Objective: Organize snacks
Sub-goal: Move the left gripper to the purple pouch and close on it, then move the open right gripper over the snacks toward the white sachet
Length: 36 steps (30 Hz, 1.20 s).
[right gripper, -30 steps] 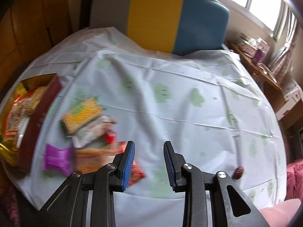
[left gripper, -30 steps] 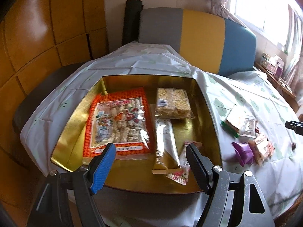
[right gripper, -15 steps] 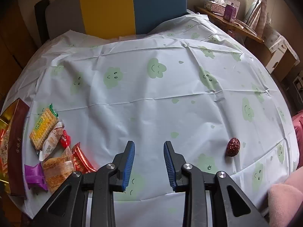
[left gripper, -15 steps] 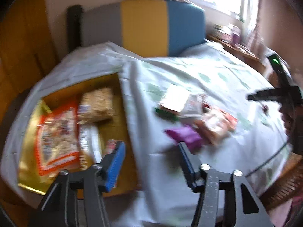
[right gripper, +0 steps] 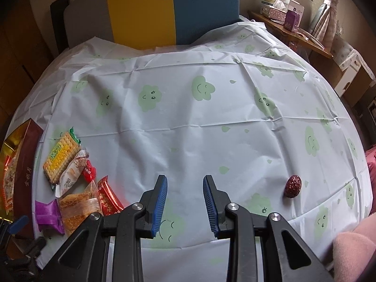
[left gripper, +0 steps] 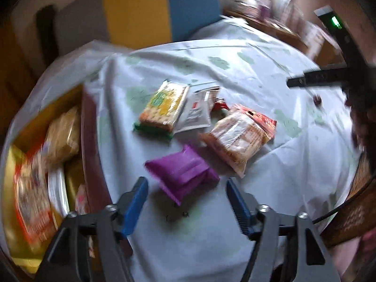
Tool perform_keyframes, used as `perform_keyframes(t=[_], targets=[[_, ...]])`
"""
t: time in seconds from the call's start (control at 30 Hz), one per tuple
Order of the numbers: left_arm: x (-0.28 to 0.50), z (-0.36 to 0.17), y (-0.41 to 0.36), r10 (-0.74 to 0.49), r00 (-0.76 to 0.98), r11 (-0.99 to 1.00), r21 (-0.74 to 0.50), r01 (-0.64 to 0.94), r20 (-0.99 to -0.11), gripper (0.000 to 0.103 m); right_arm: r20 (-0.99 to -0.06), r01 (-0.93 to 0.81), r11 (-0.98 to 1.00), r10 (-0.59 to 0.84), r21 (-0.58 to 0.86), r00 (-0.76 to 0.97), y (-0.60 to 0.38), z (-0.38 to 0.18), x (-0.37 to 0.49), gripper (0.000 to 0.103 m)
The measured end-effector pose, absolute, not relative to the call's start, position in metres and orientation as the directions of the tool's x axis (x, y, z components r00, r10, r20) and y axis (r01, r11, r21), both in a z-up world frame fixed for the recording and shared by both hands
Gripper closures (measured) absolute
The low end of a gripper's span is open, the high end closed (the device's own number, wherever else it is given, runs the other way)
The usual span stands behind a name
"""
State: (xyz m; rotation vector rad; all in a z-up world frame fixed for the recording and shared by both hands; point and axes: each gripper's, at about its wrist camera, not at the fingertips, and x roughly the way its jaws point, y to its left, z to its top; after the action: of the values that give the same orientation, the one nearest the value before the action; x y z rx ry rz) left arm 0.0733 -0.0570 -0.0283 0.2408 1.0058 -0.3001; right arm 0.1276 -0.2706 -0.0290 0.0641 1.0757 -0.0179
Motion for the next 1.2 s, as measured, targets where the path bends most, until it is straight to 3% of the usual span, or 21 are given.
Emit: perform_keyframes(t=[0.17, 0.47, 0.67, 0.73, 0.77, 1.2], targets=[[0.078, -0.021, -0.065, -0.116, 0.521, 0.836, 0.199, 0.510, -0.846, 0.029, -0.878, 0.051, 0.997, 0.019, 0.050, 0.477, -0.272, -0.028, 0.127, 0.071], [0.102, -0.041, -0.079, -0.120, 0.404, 0.668, 0.227, 0.709, -0.907, 0.026, -0.879, 0.050, 0.997, 0.025, 0.056, 0.476, -0.273, -0.028, 0.128, 0.071], [0.119, -0.055, -0.082, -0.134, 0.344, 0.690, 0.162, 0.706, -0.929, 0.027, -0.882, 0.055, 0.997, 0.022, 0.055, 0.471, -0.273, -0.029, 0.129, 0.071], [0.121, -0.060, -0.085, -0.143, 0.323, 0.695, 0.137, 0.705, -0.936, 0.042, -0.880, 0.056, 0.997, 0.022, 0.054, 0.474, -0.274, -0.029, 0.130, 0.071], [0.120, -0.061, -0.085, -0.167, 0.306, 0.707, 0.102, 0.700, -0.937, 0.058, -0.880, 0.057, 0.997, 0.021, 0.054, 0.474, -0.274, -0.029, 0.129, 0.071], [0.070, -0.065, -0.066, -0.182, 0.483, 0.925, 0.018, 0.379, -0.856, 0.059, -0.889, 0.033, 0.997, 0.053, 0.076, 0.456, -0.270, -0.033, 0.130, 0.071]])
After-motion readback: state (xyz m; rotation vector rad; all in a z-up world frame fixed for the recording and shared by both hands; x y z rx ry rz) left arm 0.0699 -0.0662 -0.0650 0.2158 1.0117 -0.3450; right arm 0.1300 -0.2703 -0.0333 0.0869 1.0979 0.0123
